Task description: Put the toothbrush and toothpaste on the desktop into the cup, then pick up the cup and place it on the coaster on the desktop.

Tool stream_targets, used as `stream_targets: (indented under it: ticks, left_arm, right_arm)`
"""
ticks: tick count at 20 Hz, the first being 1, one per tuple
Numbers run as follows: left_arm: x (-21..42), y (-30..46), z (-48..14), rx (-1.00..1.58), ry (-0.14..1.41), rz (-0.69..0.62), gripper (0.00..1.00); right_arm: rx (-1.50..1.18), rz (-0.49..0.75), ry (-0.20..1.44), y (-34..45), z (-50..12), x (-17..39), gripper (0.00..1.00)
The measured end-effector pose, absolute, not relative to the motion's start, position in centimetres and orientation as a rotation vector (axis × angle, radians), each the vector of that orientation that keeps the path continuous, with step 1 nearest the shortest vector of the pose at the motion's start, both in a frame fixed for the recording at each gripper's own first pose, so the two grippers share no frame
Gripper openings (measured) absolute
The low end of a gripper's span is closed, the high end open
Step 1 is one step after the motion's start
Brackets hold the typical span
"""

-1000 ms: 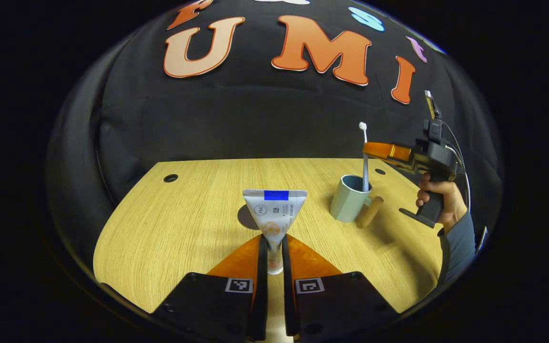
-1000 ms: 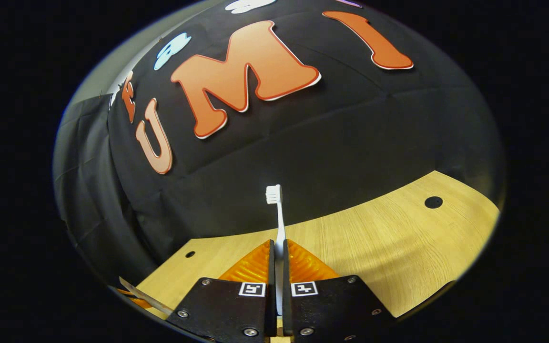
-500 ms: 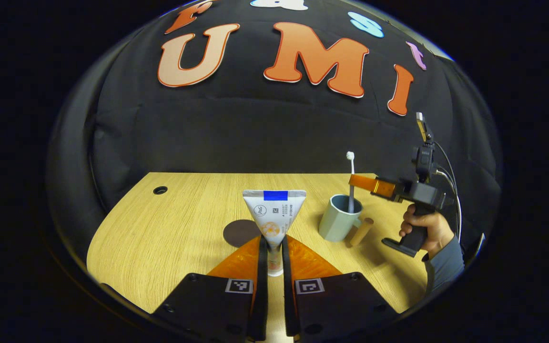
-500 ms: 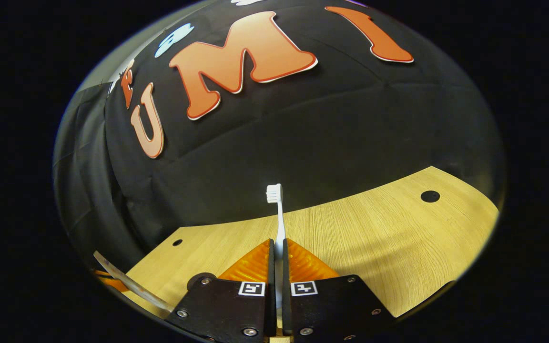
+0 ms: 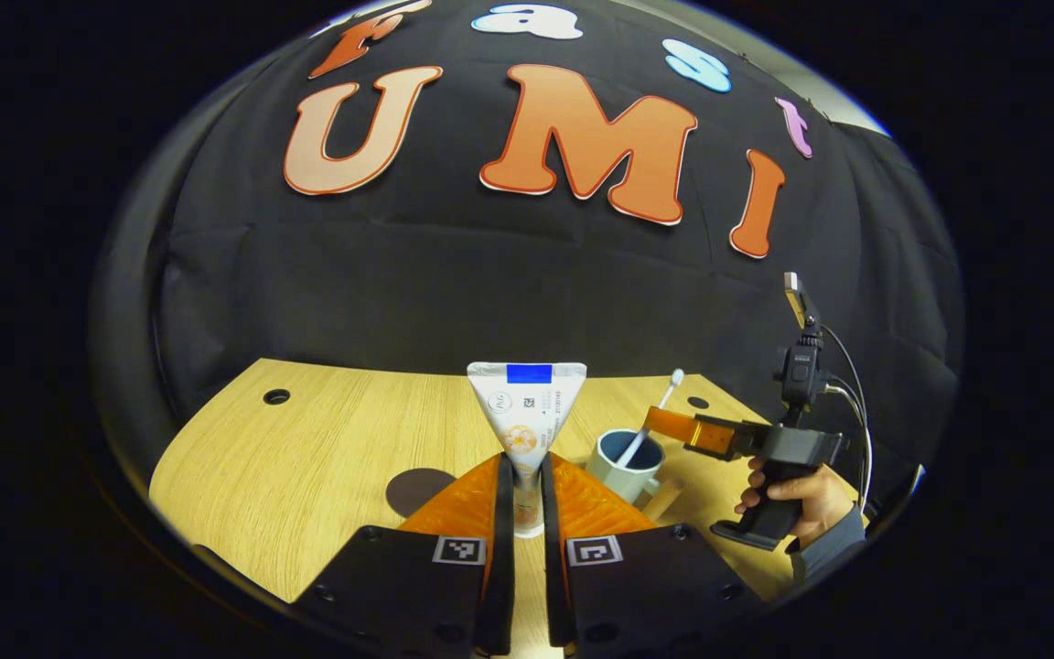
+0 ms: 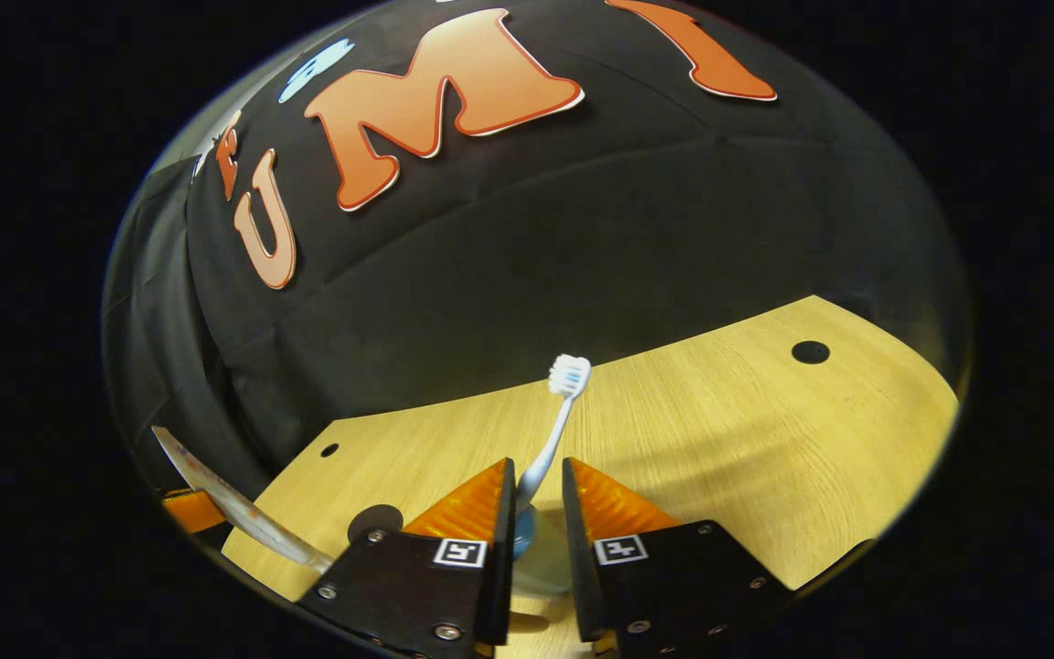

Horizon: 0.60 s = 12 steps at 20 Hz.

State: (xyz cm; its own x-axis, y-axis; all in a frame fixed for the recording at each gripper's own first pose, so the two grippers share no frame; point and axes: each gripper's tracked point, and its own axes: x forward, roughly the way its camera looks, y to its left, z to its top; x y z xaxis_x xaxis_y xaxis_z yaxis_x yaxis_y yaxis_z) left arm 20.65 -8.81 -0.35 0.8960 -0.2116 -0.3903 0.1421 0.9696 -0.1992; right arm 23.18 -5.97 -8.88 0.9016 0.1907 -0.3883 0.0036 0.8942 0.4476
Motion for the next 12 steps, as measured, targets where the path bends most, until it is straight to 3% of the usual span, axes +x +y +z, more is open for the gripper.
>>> stream_targets:
  ticks: [1,2,3,4,5,6,9,10,11,12]
  left_arm:
    - [21.7,-8.8,-0.2,-0.177,0.413,-0.189,0.18]
    - [22.7,-8.9,0.0,-0.191,0.398,-0.197,0.18]
    - [23.7,-9.0,-0.1,-0.207,0.383,-0.201,0.18]
    - [24.7,-9.2,-0.1,-0.229,0.374,-0.206,0.18]
    - [25.5,-9.2,-0.2,-0.242,0.368,-0.214,0.18]
    - [26.3,-9.2,-0.1,-0.257,0.362,-0.220,0.18]
    - [28.5,-9.0,0.9,-0.295,0.326,-0.242,0.18]
    - [29.4,-9.2,0.9,-0.307,0.312,-0.248,0.18]
    - [30.6,-9.6,0.8,-0.318,0.299,-0.256,0.18]
    - [31.6,-9.8,0.8,-0.325,0.292,-0.261,0.18]
  right_arm:
    - [0.452,0.092,0.458,-6.4,-9.1,22.6,0.37]
    - [0.453,0.087,0.465,-6.8,-9.2,22.1,0.40]
    - [0.452,0.082,0.462,-7.3,-9.1,21.5,0.49]
    - [0.449,0.071,0.461,-7.9,-9.2,21.2,0.52]
    - [0.449,0.064,0.462,-8.3,-9.2,20.8,0.47]
    - [0.455,0.063,0.466,-8.7,-9.3,20.5,0.58]
    - [0.481,0.065,0.464,-9.4,-8.9,19.4,0.64]
    - [0.471,0.059,0.457,-9.9,-8.9,19.0,0.64]
    - [0.460,0.050,0.456,-10.4,-8.9,18.6,0.55]
    - [0.455,0.046,0.454,-10.9,-8.8,18.1,0.66]
